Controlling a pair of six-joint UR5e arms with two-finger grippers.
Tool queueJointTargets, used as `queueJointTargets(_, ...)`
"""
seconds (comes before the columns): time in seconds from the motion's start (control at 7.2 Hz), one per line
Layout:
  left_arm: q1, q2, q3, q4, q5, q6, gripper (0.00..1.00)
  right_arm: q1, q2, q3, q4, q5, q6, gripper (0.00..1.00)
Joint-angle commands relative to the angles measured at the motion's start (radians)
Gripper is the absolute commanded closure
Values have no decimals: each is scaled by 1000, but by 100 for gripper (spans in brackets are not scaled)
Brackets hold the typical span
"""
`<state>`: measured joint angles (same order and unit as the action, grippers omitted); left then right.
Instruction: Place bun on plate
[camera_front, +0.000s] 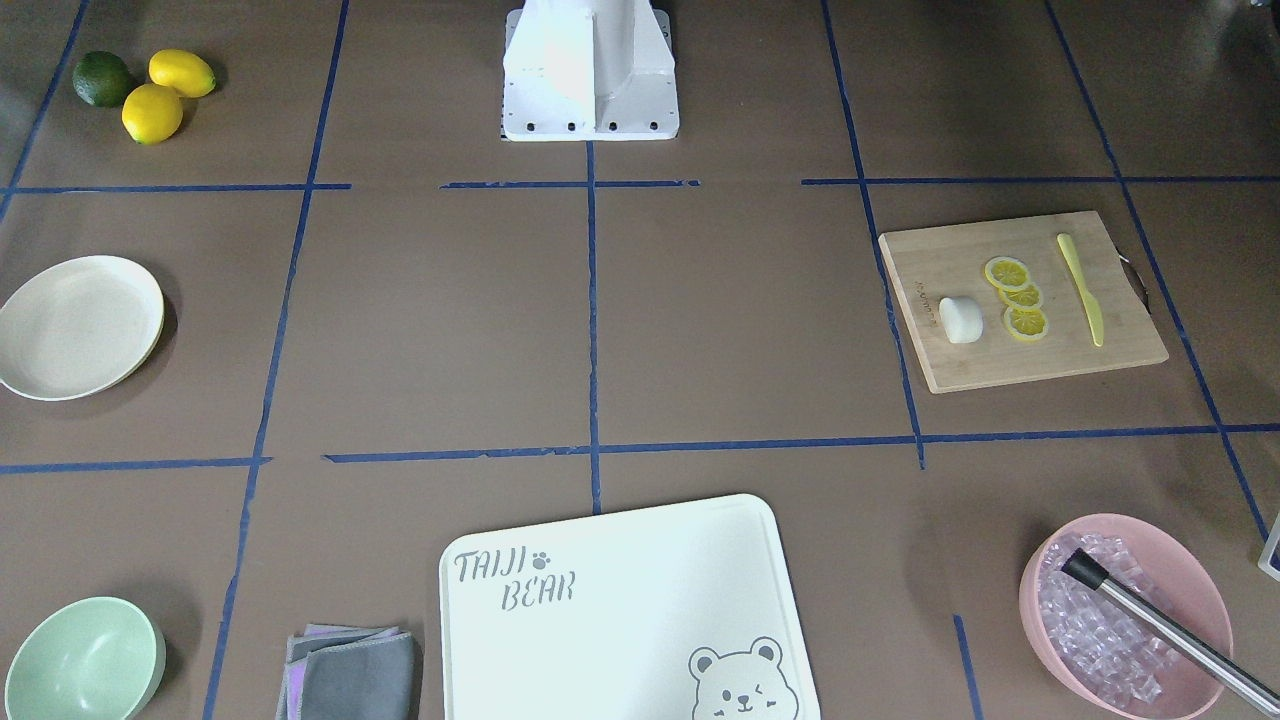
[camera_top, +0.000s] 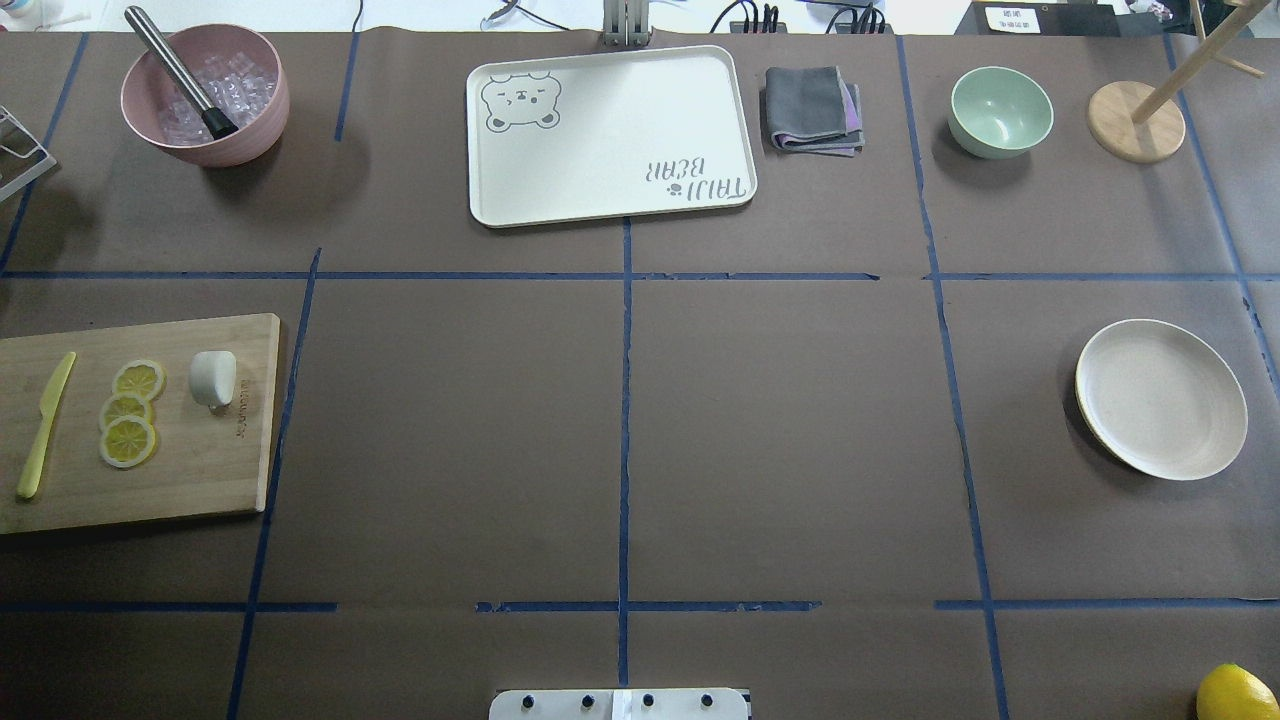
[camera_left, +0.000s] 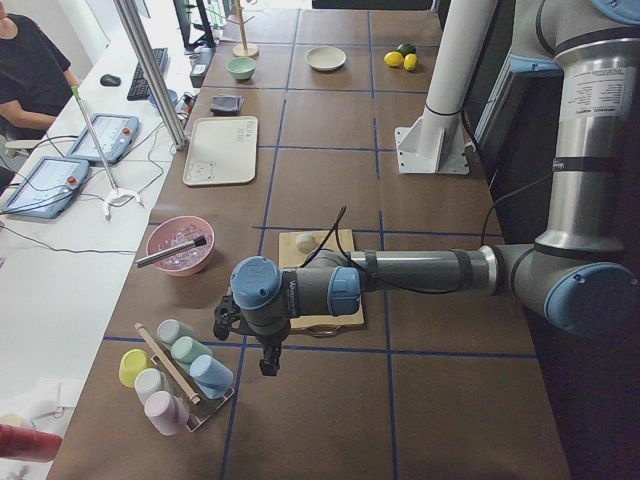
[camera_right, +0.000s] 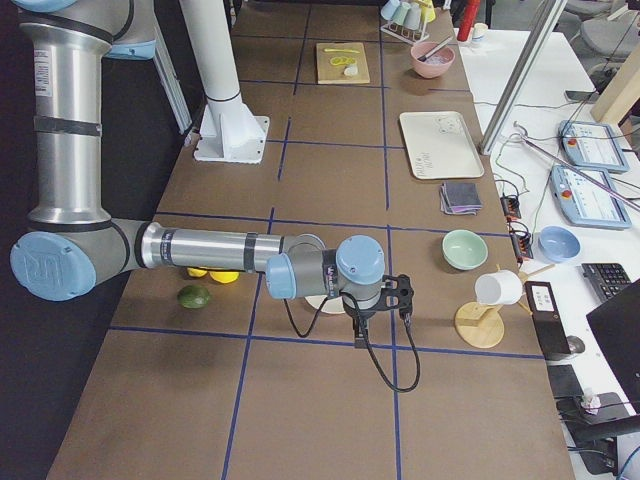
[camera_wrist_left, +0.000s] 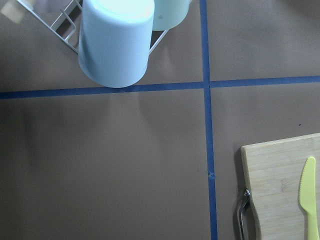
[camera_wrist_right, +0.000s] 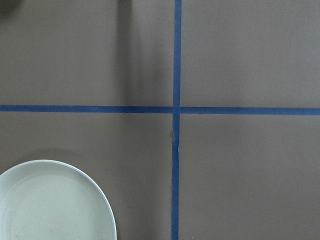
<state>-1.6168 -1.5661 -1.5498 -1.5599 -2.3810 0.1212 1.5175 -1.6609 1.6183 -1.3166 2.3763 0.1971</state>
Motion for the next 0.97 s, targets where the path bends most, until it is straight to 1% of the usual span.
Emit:
queueJointTargets(0.0,0,0,-1,0,0,-2,0,-150,-63,-3,257,-44,286,0)
queueJointTargets(0.14,0,0,-1,0,-1,-2,0,-233,-89,-3,363,-80,411,0)
queueJointTargets(0.28,0,0,-3,0,0,-2,0,-288,-121,-24,437,-118,468,0)
queueJointTargets(0.42,1,0,-3,0,0,-2,0,-312,-126,-79,503,-132,470,0)
queueJointTargets(0.56,0,0,-3,0,0,-2,0,-336,-123,-99,522,-135,493,0)
queueJointTargets(0.83,2,0,-3,0,0,-2,0,-370,-120,-101,522,-135,511,0)
